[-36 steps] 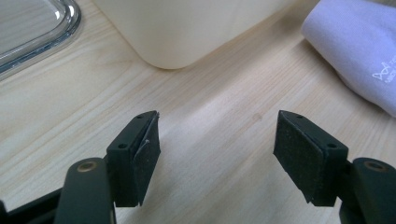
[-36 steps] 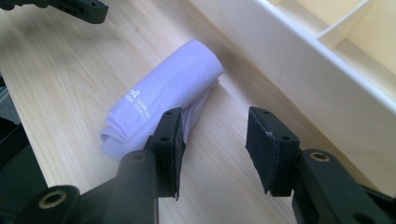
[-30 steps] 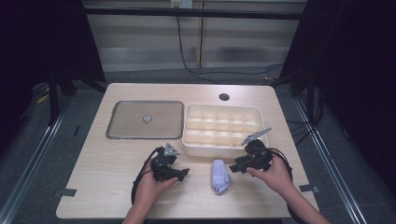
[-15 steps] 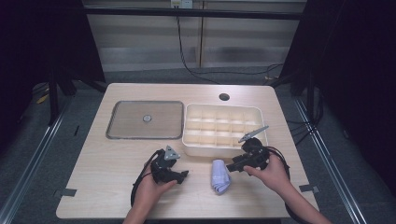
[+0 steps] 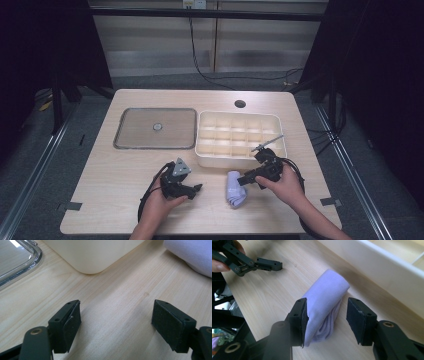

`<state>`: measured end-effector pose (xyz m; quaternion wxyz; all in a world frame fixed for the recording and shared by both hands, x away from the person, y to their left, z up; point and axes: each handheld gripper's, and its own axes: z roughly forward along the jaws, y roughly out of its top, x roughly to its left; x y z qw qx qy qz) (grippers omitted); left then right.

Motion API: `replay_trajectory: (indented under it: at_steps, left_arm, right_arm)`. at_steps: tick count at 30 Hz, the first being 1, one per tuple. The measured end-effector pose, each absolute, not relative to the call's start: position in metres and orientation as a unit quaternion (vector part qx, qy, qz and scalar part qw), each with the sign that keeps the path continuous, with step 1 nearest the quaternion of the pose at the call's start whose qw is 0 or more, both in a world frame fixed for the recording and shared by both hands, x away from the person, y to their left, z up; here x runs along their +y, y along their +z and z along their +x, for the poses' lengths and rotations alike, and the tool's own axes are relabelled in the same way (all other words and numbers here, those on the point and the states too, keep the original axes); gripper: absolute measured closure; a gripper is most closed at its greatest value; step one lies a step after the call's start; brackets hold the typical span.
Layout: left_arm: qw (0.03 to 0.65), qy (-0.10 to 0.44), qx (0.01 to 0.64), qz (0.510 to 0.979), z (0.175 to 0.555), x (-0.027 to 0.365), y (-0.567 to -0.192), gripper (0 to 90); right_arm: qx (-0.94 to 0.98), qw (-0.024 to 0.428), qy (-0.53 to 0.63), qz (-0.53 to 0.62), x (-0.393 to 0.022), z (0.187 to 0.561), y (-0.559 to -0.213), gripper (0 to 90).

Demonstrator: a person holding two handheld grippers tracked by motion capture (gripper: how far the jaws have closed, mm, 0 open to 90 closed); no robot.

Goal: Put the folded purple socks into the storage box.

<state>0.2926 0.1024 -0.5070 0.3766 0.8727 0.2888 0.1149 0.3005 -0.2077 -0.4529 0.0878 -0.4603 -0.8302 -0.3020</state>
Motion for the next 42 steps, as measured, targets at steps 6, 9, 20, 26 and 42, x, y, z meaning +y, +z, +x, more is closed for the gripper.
replay_trajectory:
  at_steps: [6, 9, 20, 26, 42]
  left_arm:
    - [0.384, 0.116, 0.286, 0.87, 0.293, 0.103, -0.508, 22.2]
    - [0.383, 0.115, 0.286, 0.871, 0.293, 0.103, -0.508, 22.1]
    - [0.38, 0.116, 0.284, 0.872, 0.294, 0.103, -0.508, 22.1]
    - [0.382, 0.119, 0.285, 0.871, 0.293, 0.103, -0.508, 22.2]
    - [0.383, 0.115, 0.288, 0.87, 0.293, 0.103, -0.508, 22.2]
  right_arm:
    - [-0.828, 0.096, -0.295, -0.466, -0.206, 0.3, -0.458, 51.5]
    - [-0.827, 0.099, -0.29, -0.471, -0.206, 0.3, -0.462, 51.5]
    - [-0.822, 0.12, -0.272, -0.487, -0.2, 0.301, -0.473, 53.8]
    - [-0.819, 0.133, -0.273, -0.487, -0.196, 0.3, -0.482, 55.9]
    - [-0.821, 0.107, -0.272, -0.491, -0.217, 0.305, -0.47, 55.3]
